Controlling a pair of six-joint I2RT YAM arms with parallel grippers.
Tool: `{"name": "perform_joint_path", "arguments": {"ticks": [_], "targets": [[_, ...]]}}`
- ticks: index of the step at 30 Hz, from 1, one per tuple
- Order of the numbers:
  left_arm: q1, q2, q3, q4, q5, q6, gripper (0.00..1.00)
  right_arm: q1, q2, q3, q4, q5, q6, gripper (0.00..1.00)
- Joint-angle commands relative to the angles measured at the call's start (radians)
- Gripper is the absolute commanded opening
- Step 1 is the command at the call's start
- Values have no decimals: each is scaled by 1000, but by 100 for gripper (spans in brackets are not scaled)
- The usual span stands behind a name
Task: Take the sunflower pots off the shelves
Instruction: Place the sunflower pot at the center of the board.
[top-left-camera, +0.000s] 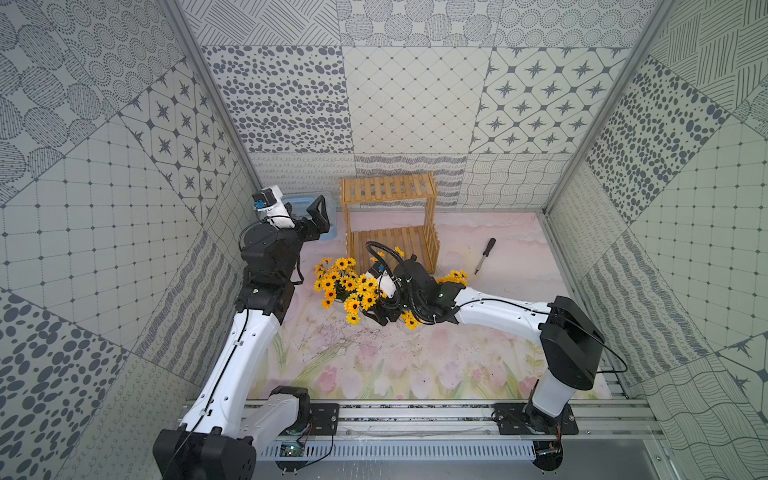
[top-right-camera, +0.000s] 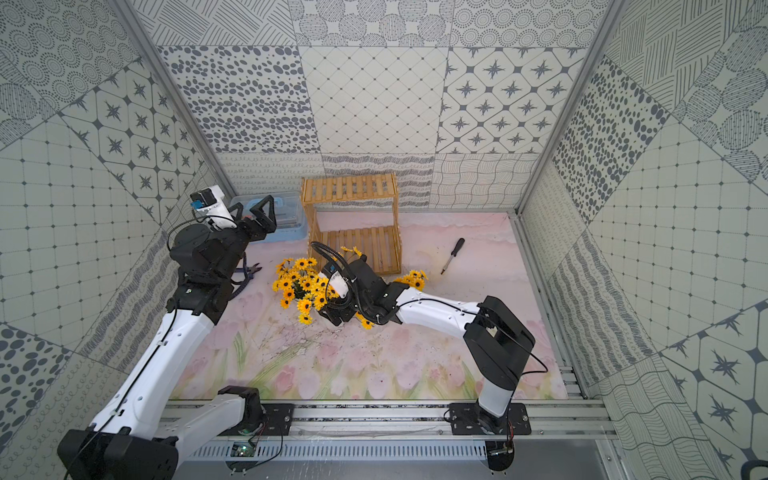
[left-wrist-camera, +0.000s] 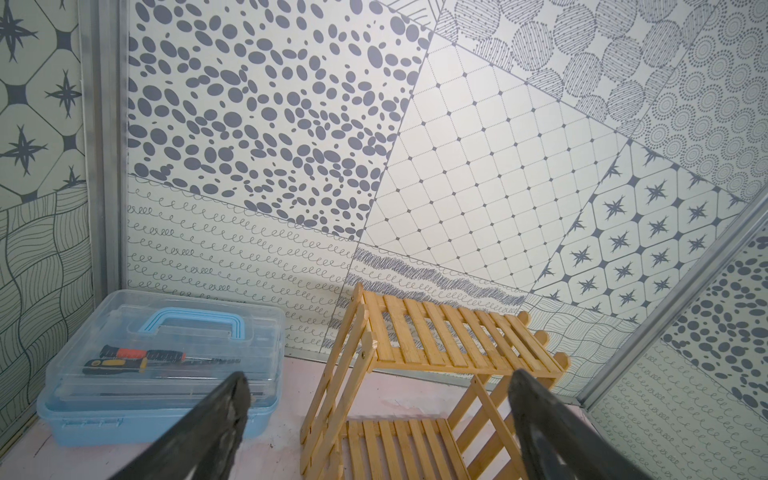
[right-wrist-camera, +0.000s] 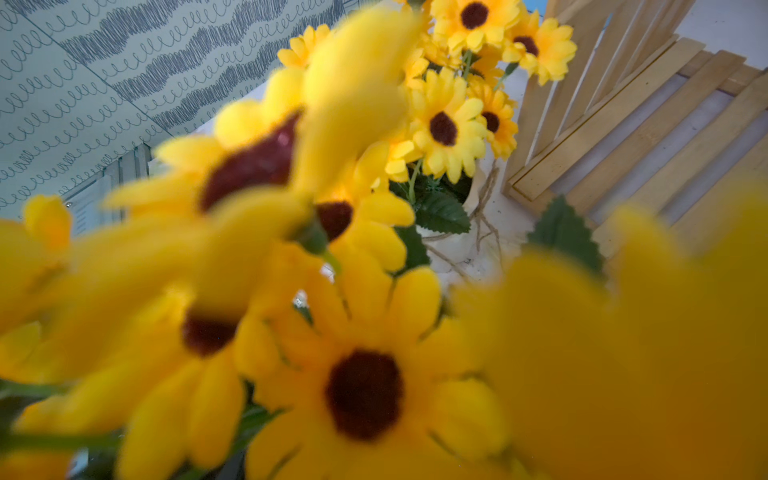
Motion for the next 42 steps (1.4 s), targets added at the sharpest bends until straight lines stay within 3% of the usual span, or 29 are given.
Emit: {"name": "perform_joint_path", "arguments": {"ticks": [1, 19, 30, 38, 42], "targets": [[6, -17, -8, 9, 5, 21, 97, 8, 41, 13, 118, -37, 3, 50], [6, -35, -40, -1, -6, 22, 97, 21, 177, 29, 151, -71, -14, 54], [6, -33, -40, 1, -9, 26, 97, 40, 141, -44, 191, -65, -50, 64], [6, -36, -40, 1, -8, 23, 97, 42, 114, -73, 154, -51, -62, 80], [6, -37, -41, 1, -5, 20, 97, 44, 111, -69, 136, -54, -62, 96]]}}
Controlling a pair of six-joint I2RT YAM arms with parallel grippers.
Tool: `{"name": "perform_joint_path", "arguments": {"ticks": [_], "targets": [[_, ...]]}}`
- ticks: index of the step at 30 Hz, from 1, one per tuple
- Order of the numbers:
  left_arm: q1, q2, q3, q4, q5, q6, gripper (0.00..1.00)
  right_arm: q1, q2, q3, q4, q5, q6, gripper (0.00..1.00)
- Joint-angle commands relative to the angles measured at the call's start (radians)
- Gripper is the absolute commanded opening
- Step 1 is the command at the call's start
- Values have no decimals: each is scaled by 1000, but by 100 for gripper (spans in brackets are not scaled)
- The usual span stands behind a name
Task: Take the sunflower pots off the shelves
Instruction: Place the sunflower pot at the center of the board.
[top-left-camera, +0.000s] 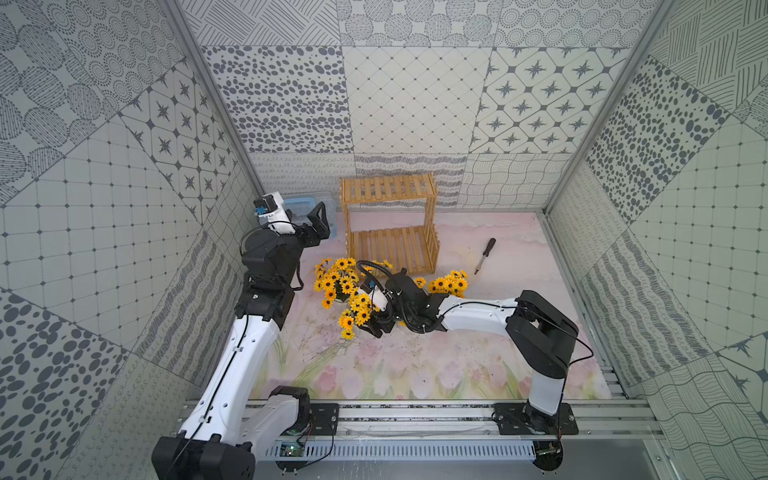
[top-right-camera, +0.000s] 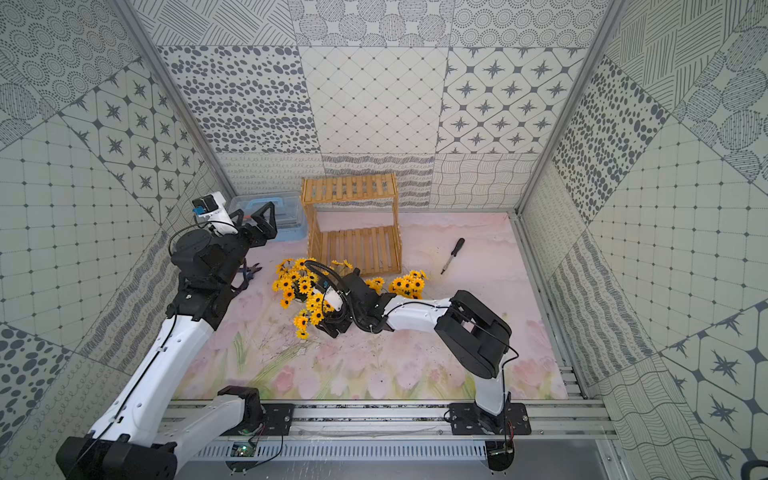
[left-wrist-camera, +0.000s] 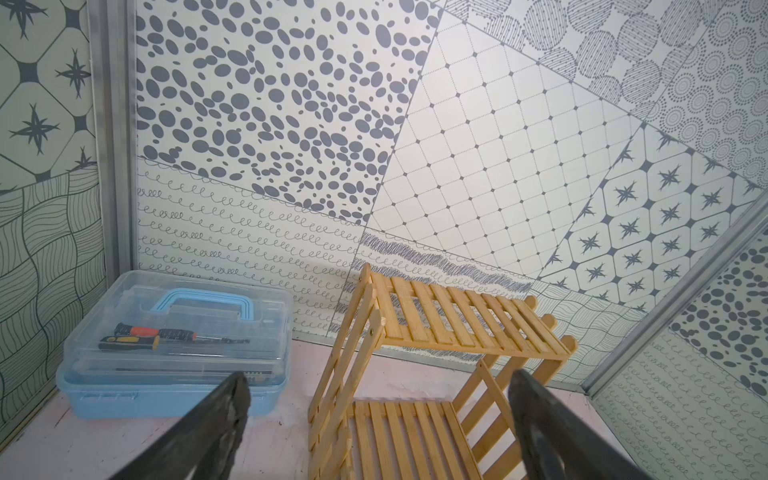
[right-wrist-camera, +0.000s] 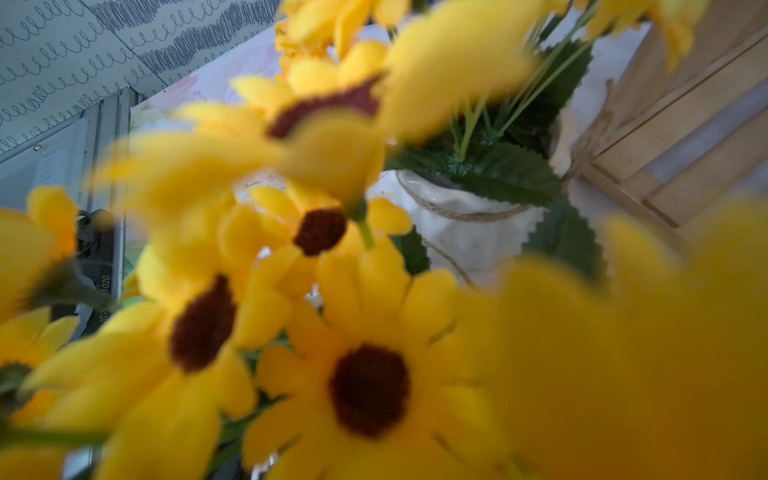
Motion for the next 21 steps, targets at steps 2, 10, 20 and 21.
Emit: {"name": "perform_joint_path", "arguments": {"ticks": [2, 10, 20, 21], "targets": [[6, -9, 0, 23, 1, 16, 97, 17, -33, -13, -30, -9, -3, 98], [6, -8, -2, 20, -5, 17, 97, 22, -83, 11, -96, 23, -16, 98], [8, -11, 33, -37, -80, 89, 97, 25, -260, 8, -133, 33, -51, 98], [8, -14, 35, -38, -85, 96, 97, 25, -282, 2, -127, 33, -54, 98]]}}
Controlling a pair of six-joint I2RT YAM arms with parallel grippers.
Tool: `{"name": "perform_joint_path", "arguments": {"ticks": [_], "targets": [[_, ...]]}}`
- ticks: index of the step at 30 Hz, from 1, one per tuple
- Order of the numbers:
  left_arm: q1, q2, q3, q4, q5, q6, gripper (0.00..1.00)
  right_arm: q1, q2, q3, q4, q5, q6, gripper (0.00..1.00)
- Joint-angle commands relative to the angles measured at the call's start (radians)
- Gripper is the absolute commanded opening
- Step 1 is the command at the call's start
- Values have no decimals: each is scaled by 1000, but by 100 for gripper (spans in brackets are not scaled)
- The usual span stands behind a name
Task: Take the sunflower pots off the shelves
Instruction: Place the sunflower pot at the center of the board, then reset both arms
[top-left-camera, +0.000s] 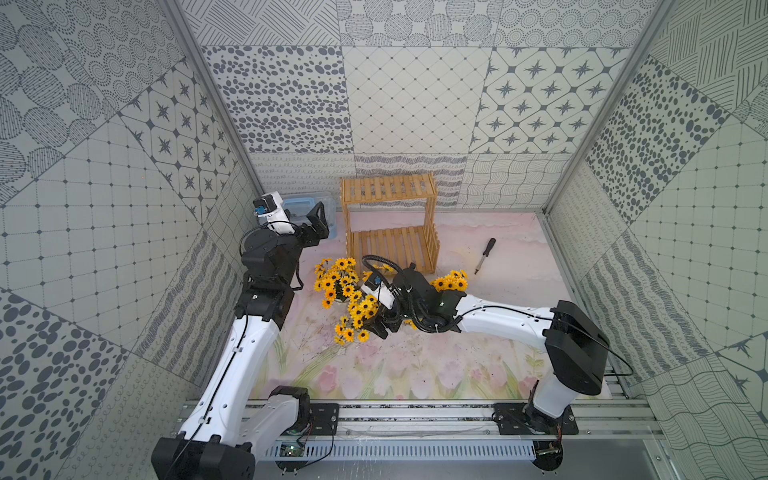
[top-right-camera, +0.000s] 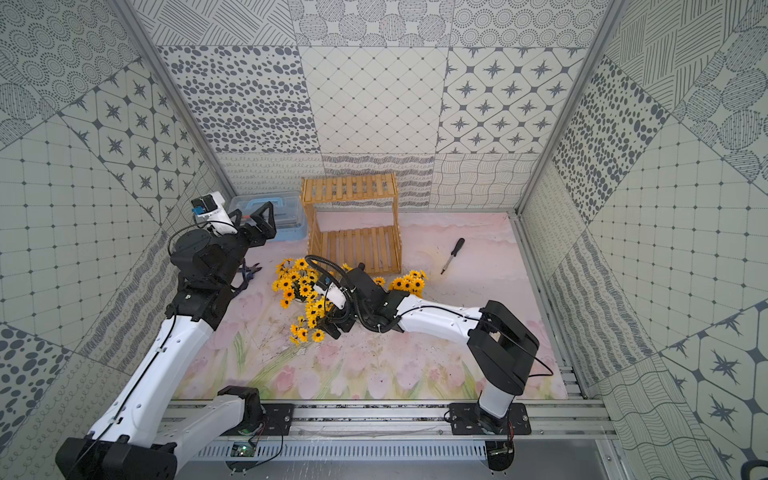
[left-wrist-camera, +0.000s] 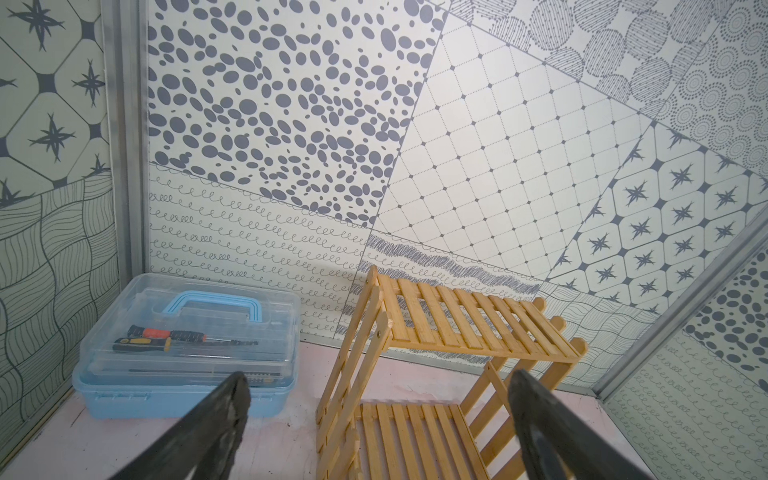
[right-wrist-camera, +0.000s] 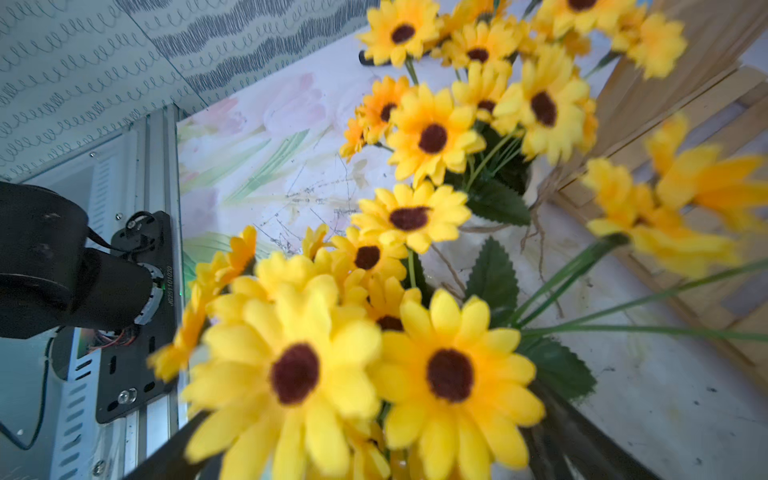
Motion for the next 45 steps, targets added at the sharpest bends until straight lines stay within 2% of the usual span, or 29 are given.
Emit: {"name": "perform_joint_path", "arguments": {"ticks": [1, 7, 12, 16, 18, 21, 23, 25, 26, 30, 34, 36, 38, 42, 45], "targets": [[7, -13, 25, -20, -65, 74, 97, 7, -97, -4, 30, 13, -31, 98], [8, -35, -5, -63, -138, 163, 97, -54, -264, -28, 38, 127, 10, 98], [8, -117, -181, 19, -195, 219, 97, -269, -378, -50, 2, 123, 126, 98], [8, -186, -333, 2, -297, 233, 97, -440, -461, -113, -31, 185, 156, 98], [8, -212, -411, 62, -369, 210, 97, -495, -504, -163, -21, 260, 164, 98], [8, -221, -518, 135, -382, 181, 97, -593, -552, -223, -38, 298, 162, 98], [7, -213, -577, 159, -369, 175, 97, -653, -574, -287, -37, 379, 148, 98], [6, -189, -639, 217, -376, 189, 97, -731, -590, -377, 23, 382, 165, 98], [6, -173, -667, 247, -384, 201, 97, -765, -591, -424, 67, 370, 167, 98], [6, -166, -727, 309, -406, 248, 97, -801, -590, -581, 252, 468, 111, 98], [5, -179, -788, 361, -442, 284, 97, -833, -542, -657, 407, 508, 68, 98], [8, -153, -795, 386, -425, 288, 97, -841, -486, -674, 483, 513, 34, 98], [8, -93, -785, 431, -373, 296, 97, -842, -396, -692, 605, 536, 13, 98], [12, 85, -753, 494, -344, 311, 97, -851, -236, -710, 798, 526, -23, 98], [12, 165, -735, 523, -320, 310, 97, -904, -217, -714, 826, 412, 2, 98]]}}
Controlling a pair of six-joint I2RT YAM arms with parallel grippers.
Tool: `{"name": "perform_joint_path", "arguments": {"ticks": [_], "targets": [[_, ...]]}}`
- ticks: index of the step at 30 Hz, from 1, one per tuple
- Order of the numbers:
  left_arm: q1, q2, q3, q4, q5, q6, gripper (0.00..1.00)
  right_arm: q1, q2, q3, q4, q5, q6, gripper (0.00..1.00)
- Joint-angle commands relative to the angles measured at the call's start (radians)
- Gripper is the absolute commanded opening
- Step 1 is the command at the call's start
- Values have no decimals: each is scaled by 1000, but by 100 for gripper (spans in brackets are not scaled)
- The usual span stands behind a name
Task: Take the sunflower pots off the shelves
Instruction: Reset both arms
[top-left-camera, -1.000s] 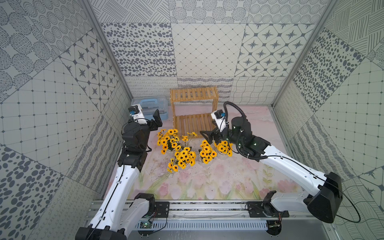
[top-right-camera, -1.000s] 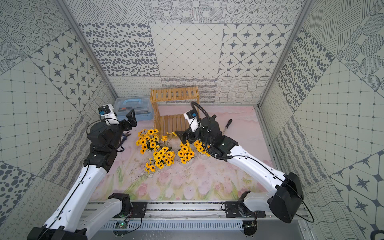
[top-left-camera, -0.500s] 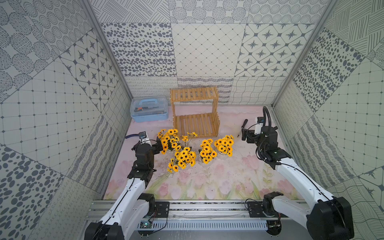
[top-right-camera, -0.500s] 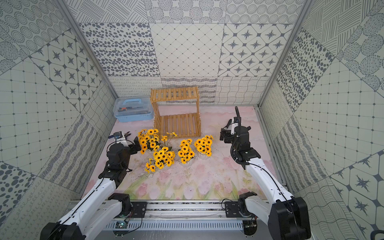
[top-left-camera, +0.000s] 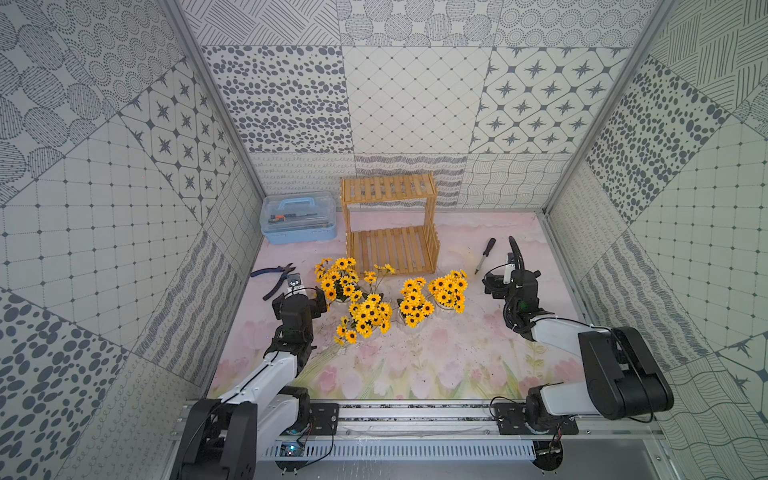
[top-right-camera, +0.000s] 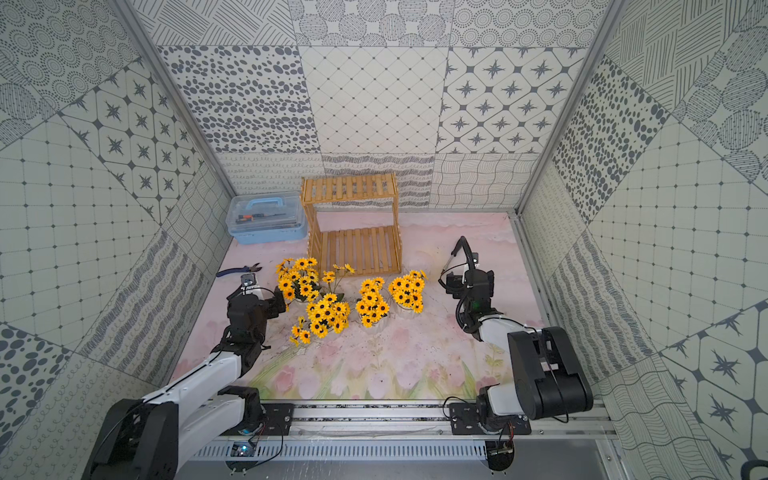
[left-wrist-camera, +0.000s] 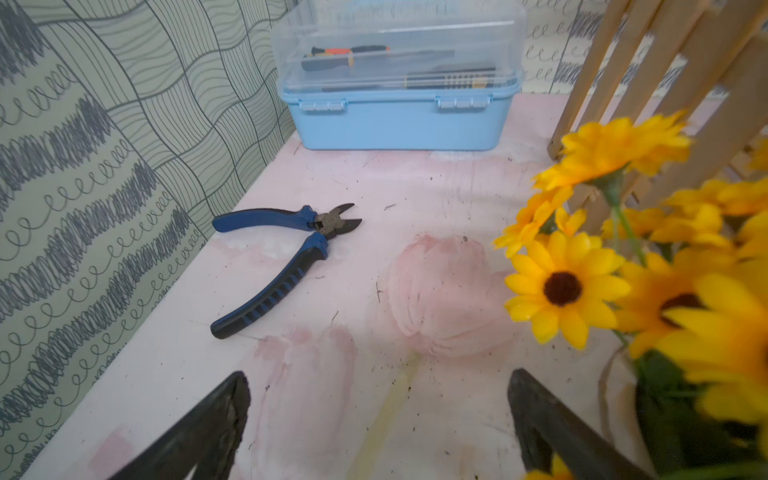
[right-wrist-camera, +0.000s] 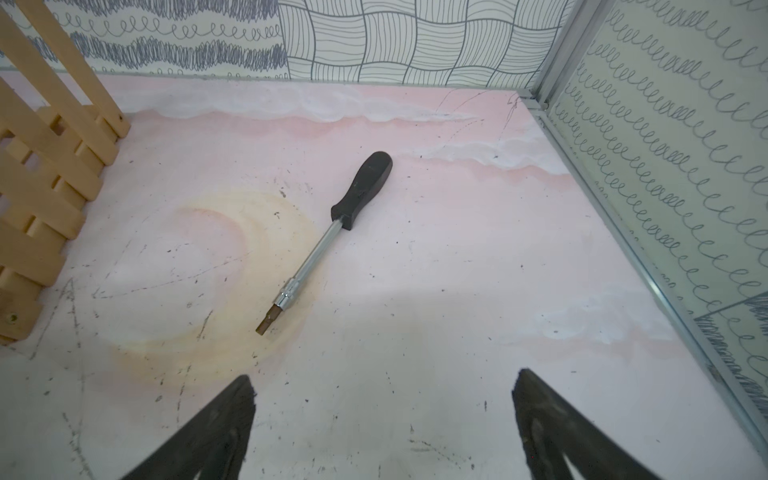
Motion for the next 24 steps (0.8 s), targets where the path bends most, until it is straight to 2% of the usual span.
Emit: {"name": "perform_joint_path", "arguments": {"ticks": [1, 5, 8, 9, 11, 16, 18, 24], "targets": [[8, 119, 29, 173, 50, 38, 97, -57, 33, -22, 227, -92, 5, 98], [16, 145, 51, 159, 26, 21, 97, -71, 134, -62, 393, -146, 8, 98], [17, 129, 28, 189, 24, 22, 96, -74, 114, -47, 332, -175, -2, 98], [18, 142, 10, 252, 12, 29, 96, -75, 122, -41, 339, -177, -4, 98], [19, 198, -5, 362, 16, 37, 96, -77, 119, -33, 310, -174, 0, 98], [19, 394, 73, 439, 36, 37, 96, -87, 121, -30, 309, -188, 7, 98], [17, 482, 85, 520, 43, 60, 95, -88, 120, -30, 308, -188, 7, 98], [15, 516, 117, 482, 42, 53, 96, -82, 120, -32, 311, -181, 5, 98]]}}
